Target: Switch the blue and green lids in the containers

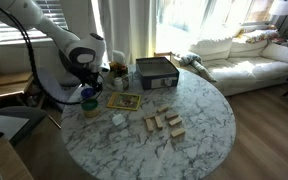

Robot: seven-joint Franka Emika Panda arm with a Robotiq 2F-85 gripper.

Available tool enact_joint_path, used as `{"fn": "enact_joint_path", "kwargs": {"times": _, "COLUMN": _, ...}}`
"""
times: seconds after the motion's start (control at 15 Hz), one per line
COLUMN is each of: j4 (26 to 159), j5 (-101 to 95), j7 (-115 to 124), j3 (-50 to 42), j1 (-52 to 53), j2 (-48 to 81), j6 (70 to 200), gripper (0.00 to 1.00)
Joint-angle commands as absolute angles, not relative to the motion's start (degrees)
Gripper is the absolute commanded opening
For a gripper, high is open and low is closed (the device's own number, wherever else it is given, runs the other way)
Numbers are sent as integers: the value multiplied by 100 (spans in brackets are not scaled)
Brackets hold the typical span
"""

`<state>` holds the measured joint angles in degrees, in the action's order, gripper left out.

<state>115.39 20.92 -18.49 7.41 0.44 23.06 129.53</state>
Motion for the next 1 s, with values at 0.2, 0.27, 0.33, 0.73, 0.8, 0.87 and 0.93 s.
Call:
{"fn": "enact_joint_path", "kwargs": {"times": 0.2, "j4": 11269, "j5": 2154, "j7": -2029, "j3": 839, "j1": -161, "j2": 2750, "j6": 12948, "gripper": 100}}
{"fn": "enact_joint_path", "kwargs": {"times": 0.27, "j4": 11251, "j5": 2159, "j7": -2028, "j3": 849, "j1": -172, "j2": 2780, "j6": 12944, "gripper": 100}}
{"fn": "enact_joint_path", "kwargs": {"times": 0.33, "j4": 11244, "j5": 2172, "j7": -2060, "j3": 864, "j1": -187, "j2": 2810, "j6": 12969, "gripper": 100}}
{"fn": "enact_joint_path", "kwargs": {"times": 0.73, "j4": 11164, "j5": 2102, "j7": -1981, "j3": 841, "j1": -189, "j2": 2859, "j6": 12988, "gripper": 54}}
{"fn": "enact_joint_path", "kwargs": {"times": 0.8, "j4": 11156, "j5": 2101, "j7": -1975, "j3": 839, "j1": -193, "j2": 2851, "j6": 12985, "gripper": 44}}
{"fn": "enact_joint_path", "kwargs": {"times": 0.87, "j4": 11142, "j5": 2102, "j7": -1972, "j3": 838, "j1": -197, "j2": 2846, "j6": 12985, "gripper": 38}}
{"fn": "enact_joint_path", "kwargs": {"times": 0.93, "j4": 11128, "j5": 2097, "j7": -1963, "j3": 834, "j1": -198, "j2": 2838, "j6": 12988, "gripper": 29}}
